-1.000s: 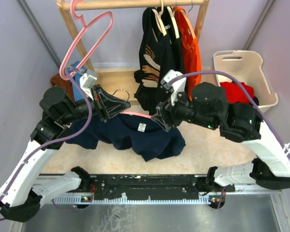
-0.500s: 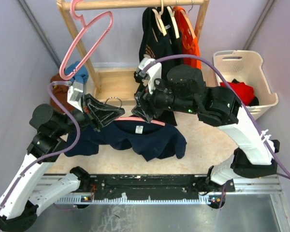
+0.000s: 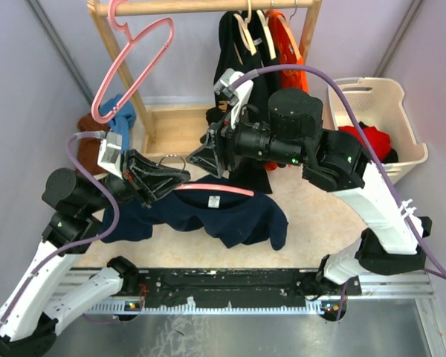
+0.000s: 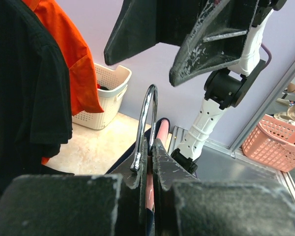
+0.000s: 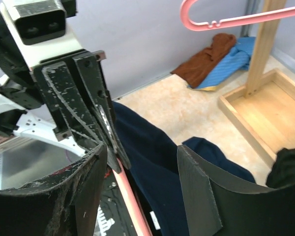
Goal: Place the t-shirt on the hanger
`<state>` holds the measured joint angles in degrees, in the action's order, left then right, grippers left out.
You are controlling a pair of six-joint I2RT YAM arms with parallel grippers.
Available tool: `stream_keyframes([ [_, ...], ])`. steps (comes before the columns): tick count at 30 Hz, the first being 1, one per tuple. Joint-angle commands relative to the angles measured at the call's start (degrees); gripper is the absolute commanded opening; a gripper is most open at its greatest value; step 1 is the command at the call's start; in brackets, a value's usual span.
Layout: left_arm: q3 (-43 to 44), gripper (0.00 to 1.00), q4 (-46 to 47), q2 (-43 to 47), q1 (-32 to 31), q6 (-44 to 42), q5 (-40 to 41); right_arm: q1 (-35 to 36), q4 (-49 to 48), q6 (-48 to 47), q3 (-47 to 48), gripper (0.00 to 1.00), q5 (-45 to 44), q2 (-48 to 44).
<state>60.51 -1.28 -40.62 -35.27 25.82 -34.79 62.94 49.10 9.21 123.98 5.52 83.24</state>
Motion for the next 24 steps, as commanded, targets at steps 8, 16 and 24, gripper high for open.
stream_keyframes([
  [8, -0.3, 0.04, 9.1, -1.8, -0.2, 2.8, -4.6, -0.1, -7.0, 2.2, -3.8, 0.56, 8.4, -0.5],
  [16, -0.5, 0.03, 11.7, -4.1, -0.2, 4.4, -7.2, -0.1, -8.1, 1.9, -6.0, 0.42, 10.4, -0.8],
  [24, 0.1, 0.08, 11.5, -5.4, -0.2, 4.1, -5.9, -0.1, -8.6, 1.3, -8.6, 0.00, 8.0, -2.7],
])
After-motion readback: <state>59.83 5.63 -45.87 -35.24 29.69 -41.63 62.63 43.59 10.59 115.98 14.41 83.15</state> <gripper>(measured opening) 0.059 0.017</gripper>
